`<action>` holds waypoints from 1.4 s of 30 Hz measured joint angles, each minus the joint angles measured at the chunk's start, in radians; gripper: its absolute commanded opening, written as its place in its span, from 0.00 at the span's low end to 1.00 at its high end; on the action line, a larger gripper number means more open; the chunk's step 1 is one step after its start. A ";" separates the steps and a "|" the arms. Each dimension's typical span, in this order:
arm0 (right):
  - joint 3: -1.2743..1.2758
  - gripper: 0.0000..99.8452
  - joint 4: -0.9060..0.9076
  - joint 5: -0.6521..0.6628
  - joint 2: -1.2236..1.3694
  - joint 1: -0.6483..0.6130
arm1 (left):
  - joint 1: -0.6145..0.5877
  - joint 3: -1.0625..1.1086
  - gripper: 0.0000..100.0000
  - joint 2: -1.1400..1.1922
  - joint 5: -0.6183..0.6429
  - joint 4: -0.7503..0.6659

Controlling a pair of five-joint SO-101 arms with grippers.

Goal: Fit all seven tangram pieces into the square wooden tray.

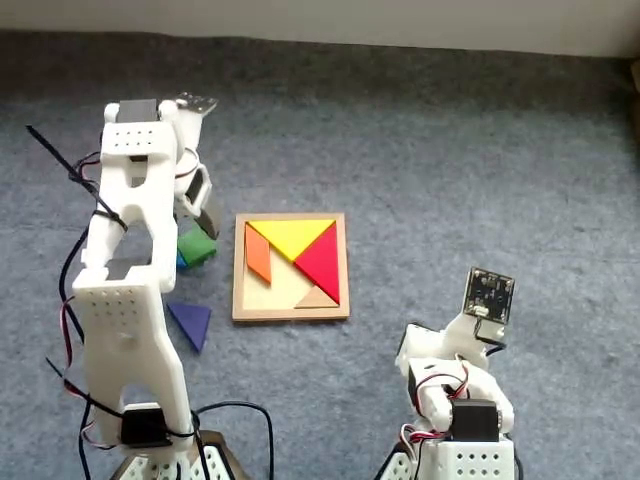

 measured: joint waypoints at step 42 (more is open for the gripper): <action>0.000 0.00 0.000 0.000 0.000 0.000 | 0.034 -0.144 0.24 0.236 0.055 0.023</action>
